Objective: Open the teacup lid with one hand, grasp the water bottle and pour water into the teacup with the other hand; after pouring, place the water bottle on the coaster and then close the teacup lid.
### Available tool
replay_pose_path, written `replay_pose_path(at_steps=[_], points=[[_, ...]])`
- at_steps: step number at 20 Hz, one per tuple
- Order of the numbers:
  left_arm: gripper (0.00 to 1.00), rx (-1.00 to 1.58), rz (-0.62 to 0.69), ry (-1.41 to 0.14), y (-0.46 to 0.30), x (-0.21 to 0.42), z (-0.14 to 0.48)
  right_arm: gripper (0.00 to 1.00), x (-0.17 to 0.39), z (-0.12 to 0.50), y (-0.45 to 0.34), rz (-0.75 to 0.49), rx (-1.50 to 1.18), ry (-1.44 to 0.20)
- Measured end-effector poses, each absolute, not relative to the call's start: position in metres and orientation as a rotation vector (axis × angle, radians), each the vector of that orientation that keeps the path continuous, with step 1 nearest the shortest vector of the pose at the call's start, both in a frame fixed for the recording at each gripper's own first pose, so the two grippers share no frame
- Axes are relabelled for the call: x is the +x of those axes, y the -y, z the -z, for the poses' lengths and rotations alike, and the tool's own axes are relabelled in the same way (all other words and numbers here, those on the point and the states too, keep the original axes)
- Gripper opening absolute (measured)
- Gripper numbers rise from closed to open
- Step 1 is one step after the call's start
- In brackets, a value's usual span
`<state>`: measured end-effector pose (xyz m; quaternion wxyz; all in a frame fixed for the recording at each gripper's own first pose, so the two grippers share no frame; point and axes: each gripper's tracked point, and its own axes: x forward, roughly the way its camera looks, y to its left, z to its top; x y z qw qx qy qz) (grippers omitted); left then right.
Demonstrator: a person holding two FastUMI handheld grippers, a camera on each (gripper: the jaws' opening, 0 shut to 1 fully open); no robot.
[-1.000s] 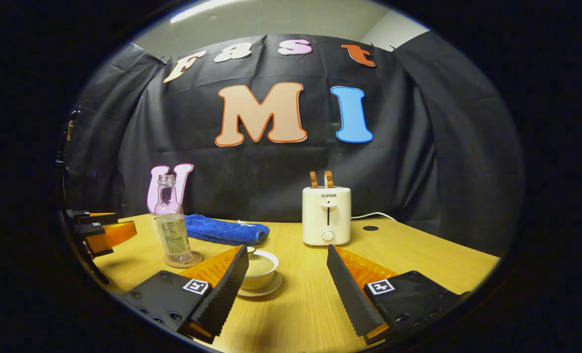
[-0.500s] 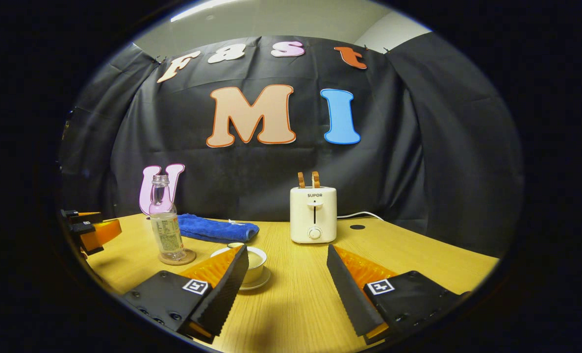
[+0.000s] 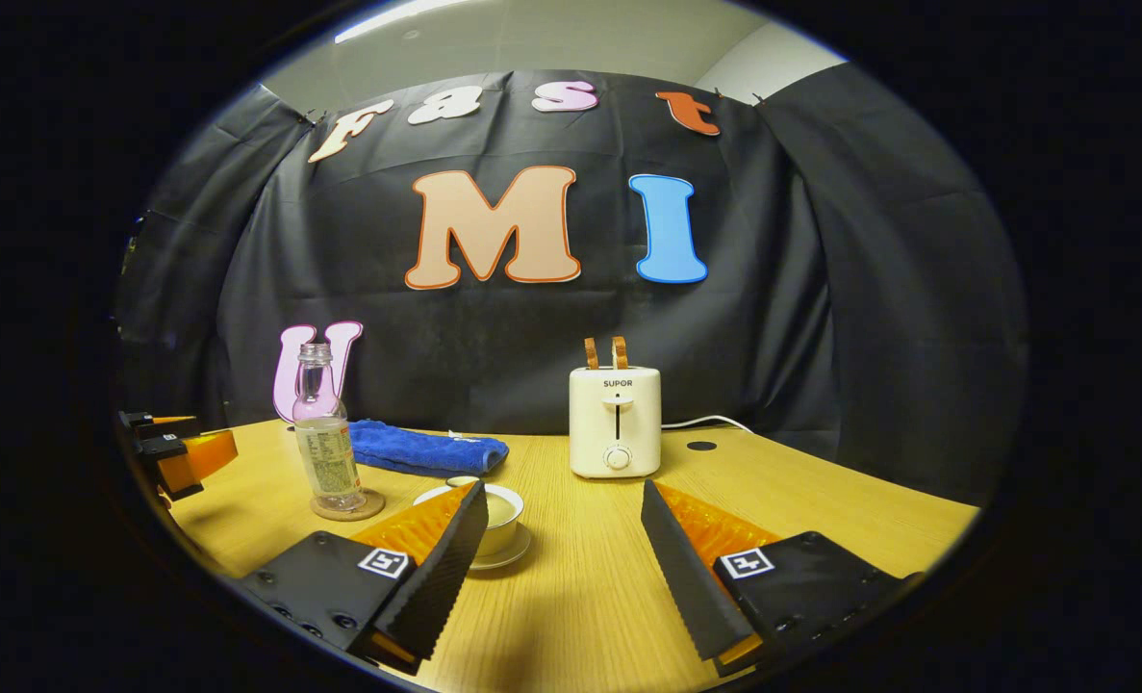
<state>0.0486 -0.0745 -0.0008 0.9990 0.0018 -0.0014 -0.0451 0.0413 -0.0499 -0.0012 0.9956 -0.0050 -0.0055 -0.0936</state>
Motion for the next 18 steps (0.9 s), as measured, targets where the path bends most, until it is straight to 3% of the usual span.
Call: replay_pose_path(at_steps=[9,10,11,14,18], points=[[0.95,0.004,0.091,0.004,0.0741,0.0489,0.0,0.96,0.0412,0.0012,0.0498,0.186,-0.01,0.011],[0.95,0.004,0.091,0.004,0.0742,0.0489,0.0007,1.0,0.0414,0.0009,0.0492,0.187,-0.01,0.011],[0.95,0.004,0.091,0.004,0.0742,0.0489,0.0006,0.96,0.0413,0.0017,0.0497,0.187,-0.01,0.011],[0.95,0.003,0.092,0.002,0.0745,0.0484,0.0,1.0,0.0412,0.0013,0.0499,0.186,-0.01,0.011],[0.95,0.003,0.093,0.002,0.0745,0.0491,0.0006,0.96,0.0416,0.0011,0.0496,0.186,-0.01,0.01]])
